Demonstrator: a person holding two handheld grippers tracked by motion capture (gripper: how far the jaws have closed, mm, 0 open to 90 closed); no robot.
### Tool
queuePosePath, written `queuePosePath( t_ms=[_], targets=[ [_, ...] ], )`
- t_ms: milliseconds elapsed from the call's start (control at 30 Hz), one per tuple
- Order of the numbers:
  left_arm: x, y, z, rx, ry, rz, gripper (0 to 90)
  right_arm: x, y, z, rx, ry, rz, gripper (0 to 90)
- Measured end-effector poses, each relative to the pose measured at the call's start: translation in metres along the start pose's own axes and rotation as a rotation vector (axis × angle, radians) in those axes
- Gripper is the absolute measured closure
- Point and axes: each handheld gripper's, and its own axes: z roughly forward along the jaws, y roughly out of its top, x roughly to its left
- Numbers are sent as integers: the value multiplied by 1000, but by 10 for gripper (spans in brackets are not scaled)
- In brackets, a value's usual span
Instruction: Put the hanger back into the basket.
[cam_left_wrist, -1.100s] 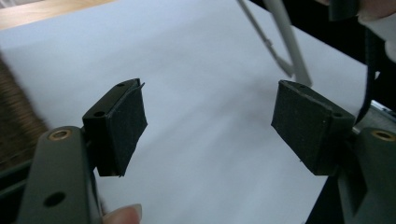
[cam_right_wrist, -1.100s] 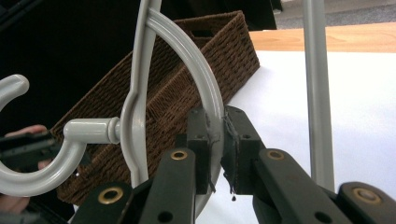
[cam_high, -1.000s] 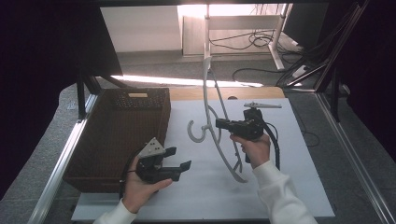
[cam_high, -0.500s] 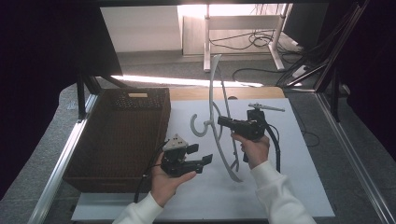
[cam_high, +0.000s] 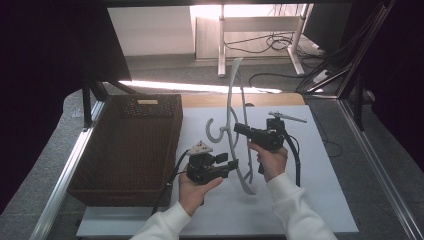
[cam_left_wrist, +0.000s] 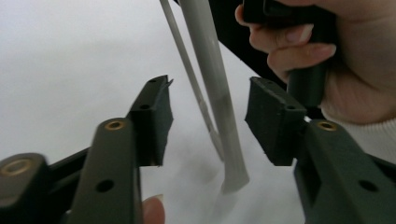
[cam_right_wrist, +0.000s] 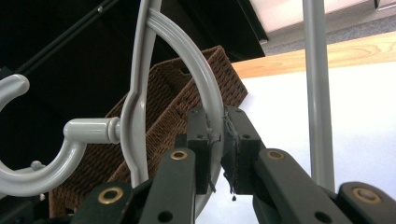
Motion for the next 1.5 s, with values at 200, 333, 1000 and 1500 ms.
queuePosePath(
  t_ms=[200, 333, 1000, 1500],
  targets=[
    [6, 2, 8, -13, -27, -49, 637, -2, -2, 1, -15, 11, 28, 813],
    [8, 2, 8, -21, -54, -60, 755, -2, -4, 2, -8, 16, 34, 812],
    [22, 10, -9, -8, -184, -61, 823, -2, -5, 5, 16, 56, -8, 728],
    [33, 22, -40, -10, -188, -47, 823, 5, 1, -25, 19, -50, -179, 447]
  ],
)
